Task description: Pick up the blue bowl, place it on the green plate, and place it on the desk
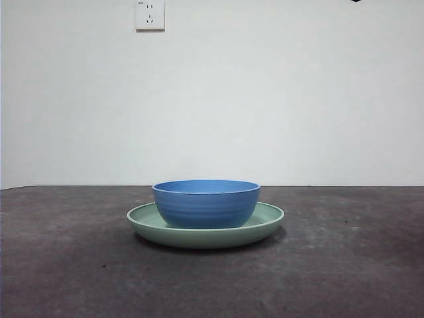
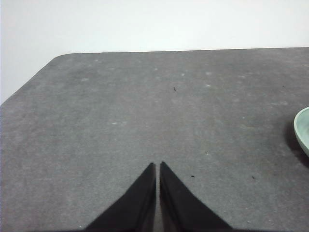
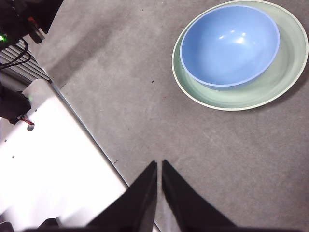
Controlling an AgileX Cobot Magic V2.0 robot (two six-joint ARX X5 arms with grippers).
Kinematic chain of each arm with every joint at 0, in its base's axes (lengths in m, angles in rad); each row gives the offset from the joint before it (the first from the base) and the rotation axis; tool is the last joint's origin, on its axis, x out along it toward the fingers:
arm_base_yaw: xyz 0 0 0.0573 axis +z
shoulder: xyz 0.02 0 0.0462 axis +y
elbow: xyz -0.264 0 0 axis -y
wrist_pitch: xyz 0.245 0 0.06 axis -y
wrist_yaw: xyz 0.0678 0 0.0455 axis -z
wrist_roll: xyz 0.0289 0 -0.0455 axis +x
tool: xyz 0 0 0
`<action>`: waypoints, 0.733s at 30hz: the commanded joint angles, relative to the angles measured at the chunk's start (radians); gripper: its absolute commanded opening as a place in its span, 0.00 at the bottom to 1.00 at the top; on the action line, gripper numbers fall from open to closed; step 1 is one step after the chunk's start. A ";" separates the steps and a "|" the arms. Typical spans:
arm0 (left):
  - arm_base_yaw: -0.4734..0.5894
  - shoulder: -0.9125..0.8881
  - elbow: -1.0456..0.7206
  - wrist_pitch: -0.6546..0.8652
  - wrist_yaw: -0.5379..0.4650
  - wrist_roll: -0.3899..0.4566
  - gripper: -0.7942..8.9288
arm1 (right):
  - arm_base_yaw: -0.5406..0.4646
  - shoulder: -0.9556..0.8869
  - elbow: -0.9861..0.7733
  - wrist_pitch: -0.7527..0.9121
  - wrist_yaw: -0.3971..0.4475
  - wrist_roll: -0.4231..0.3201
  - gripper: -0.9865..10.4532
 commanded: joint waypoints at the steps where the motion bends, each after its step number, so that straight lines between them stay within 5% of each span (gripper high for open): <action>1: 0.001 -0.002 -0.020 -0.008 0.002 -0.009 0.10 | -0.013 -0.013 0.006 0.018 0.015 -0.068 0.09; 4: 0.001 -0.002 -0.020 -0.008 0.002 -0.009 0.10 | -0.092 -0.058 -0.002 0.089 0.043 -0.135 0.09; 9: 0.001 -0.002 -0.020 -0.008 0.002 -0.009 0.10 | -0.279 -0.229 -0.117 0.389 0.017 -0.077 0.09; 15: 0.001 -0.001 -0.020 -0.008 0.002 -0.009 0.10 | -0.486 -0.468 -0.351 0.591 0.148 -0.075 0.09; 22: 0.001 -0.001 -0.020 -0.008 0.002 -0.009 0.10 | -0.606 -0.717 -0.667 0.791 0.226 -0.075 0.09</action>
